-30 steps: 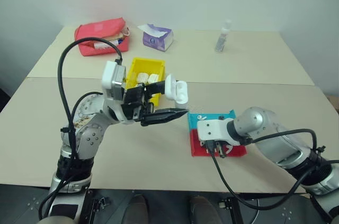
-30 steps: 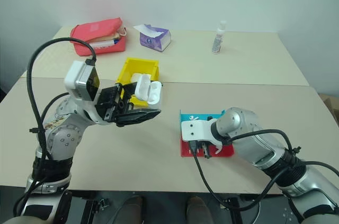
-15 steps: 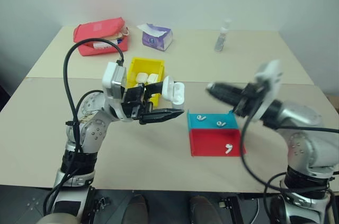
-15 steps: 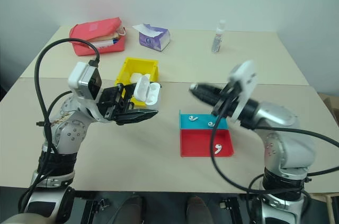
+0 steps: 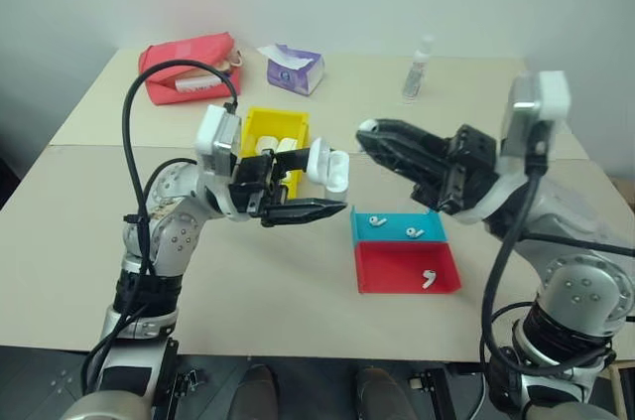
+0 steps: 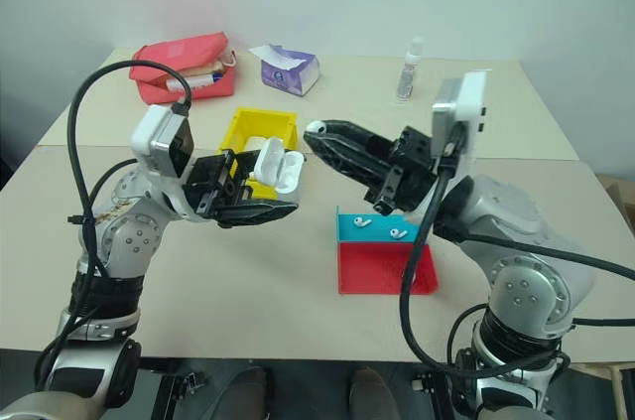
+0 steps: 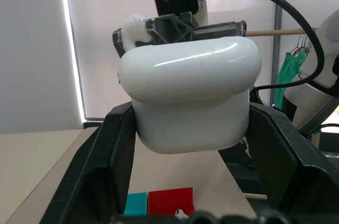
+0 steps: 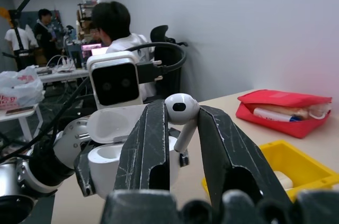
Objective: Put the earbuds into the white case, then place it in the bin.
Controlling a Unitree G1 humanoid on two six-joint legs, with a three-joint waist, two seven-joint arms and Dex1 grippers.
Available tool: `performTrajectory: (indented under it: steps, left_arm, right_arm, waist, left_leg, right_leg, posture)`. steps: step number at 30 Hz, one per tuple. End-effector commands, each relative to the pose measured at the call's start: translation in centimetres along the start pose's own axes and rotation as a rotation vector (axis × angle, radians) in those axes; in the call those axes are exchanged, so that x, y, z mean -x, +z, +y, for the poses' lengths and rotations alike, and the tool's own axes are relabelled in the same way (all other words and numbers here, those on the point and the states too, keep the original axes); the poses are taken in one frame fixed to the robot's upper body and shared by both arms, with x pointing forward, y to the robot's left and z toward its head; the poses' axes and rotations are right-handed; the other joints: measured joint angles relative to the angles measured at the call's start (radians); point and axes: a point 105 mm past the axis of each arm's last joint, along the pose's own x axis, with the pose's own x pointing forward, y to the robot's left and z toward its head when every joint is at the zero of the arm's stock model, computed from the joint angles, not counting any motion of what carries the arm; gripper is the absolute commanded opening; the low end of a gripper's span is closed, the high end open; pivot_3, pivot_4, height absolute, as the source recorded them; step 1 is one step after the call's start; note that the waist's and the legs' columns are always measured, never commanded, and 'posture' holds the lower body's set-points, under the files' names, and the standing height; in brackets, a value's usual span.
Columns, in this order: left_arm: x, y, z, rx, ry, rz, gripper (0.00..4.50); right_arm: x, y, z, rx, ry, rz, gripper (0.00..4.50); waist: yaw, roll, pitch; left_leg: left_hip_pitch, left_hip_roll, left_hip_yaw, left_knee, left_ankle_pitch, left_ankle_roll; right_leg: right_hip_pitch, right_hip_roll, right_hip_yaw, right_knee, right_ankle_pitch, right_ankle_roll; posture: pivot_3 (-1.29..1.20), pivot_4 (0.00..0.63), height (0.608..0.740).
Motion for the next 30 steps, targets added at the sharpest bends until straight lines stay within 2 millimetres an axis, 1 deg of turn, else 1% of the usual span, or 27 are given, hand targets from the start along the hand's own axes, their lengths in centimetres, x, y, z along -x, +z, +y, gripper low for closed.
performTrajectory:
  steps: [1,9,14,19,20,21,24,28,30]
  left_arm:
    - [-0.8,1.2,-0.5,-0.046,-0.035,-0.006,2.86]
    - [-1.3,0.8,-0.5,-0.050,-0.044,0.001,2.86]
    - [-1.5,0.5,-0.2,-0.059,-0.040,0.001,2.86]
    - [-1.4,0.3,0.0,-0.067,-0.037,-0.002,2.86]
    - [-1.3,0.3,0.0,-0.069,-0.036,-0.003,2.86]
    - [-1.3,0.3,0.1,-0.071,-0.034,-0.004,2.86]
    - [-1.1,0.4,0.2,-0.077,-0.030,-0.007,2.86]
    - [-1.0,0.5,-0.1,-0.082,-0.032,-0.009,2.86]
    - [-1.0,0.6,-0.3,-0.083,-0.032,-0.010,2.86]
  right_arm:
    - [-0.3,0.6,0.6,0.043,0.040,-0.028,0.61]
    - [-0.6,-0.1,0.2,0.063,0.048,-0.002,0.61]
    - [-0.6,-0.9,-0.2,0.101,0.046,0.069,0.61]
    - [-0.3,-1.2,0.0,0.116,0.086,0.107,0.61]
    - [-0.2,-1.2,0.1,0.116,0.097,0.113,1.33]
    - [0.0,-1.3,0.2,0.115,0.114,0.119,1.56]
    - [0.1,-1.4,0.5,0.119,0.145,0.136,2.52]
    - [0.0,-1.3,0.2,0.127,0.135,0.135,3.87]
    - [0.0,-1.3,0.0,0.131,0.122,0.135,4.43]
  waist:
    - [0.000,0.000,0.000]
    - [0.000,0.000,0.000]
    - [0.001,0.000,0.000]
    - [0.001,0.000,0.000]
    - [0.001,0.000,0.000]
    - [0.001,0.000,0.000]
    - [0.001,0.000,0.000]
    - [0.001,0.000,0.000]
    - [0.001,0.000,0.000]
  left_leg:
    - [0.000,0.000,0.000,0.000,0.000,0.000]
    - [0.000,0.000,0.000,0.000,0.000,0.000]
    - [0.000,0.000,0.000,0.000,0.000,0.000]
    - [-0.001,0.000,0.000,0.000,0.000,0.000]
    - [-0.001,0.000,0.000,0.000,0.000,0.000]
    - [-0.001,0.000,0.000,0.000,0.000,0.000]
    - [0.000,0.000,0.000,0.000,0.000,0.000]
    - [-0.001,0.000,0.000,0.000,0.000,0.000]
    - [0.000,0.000,0.000,0.000,0.000,0.000]
  right_leg:
    - [0.000,0.000,0.000,0.000,0.000,0.000]
    - [0.000,0.000,0.000,0.000,0.000,0.000]
    - [0.000,0.000,0.000,-0.001,0.000,0.000]
    - [0.000,0.000,0.000,-0.001,0.000,0.000]
    - [0.000,0.000,0.000,-0.001,0.000,0.000]
    - [0.000,0.000,0.000,-0.001,0.000,0.000]
    - [0.000,0.000,0.000,-0.001,0.000,0.000]
    - [0.000,0.000,0.000,-0.001,0.000,0.000]
    - [0.000,0.000,0.000,-0.001,0.000,0.000]
  posture:
    - [0.00,0.150,0.740]
    - [0.00,0.150,0.740]
    - [0.00,0.150,0.740]
    - [0.00,0.150,0.740]
    - [0.00,0.150,0.740]
    - [0.00,0.150,0.740]
    - [0.00,0.150,0.740]
    - [0.00,0.150,0.740]
    - [0.00,0.150,0.740]
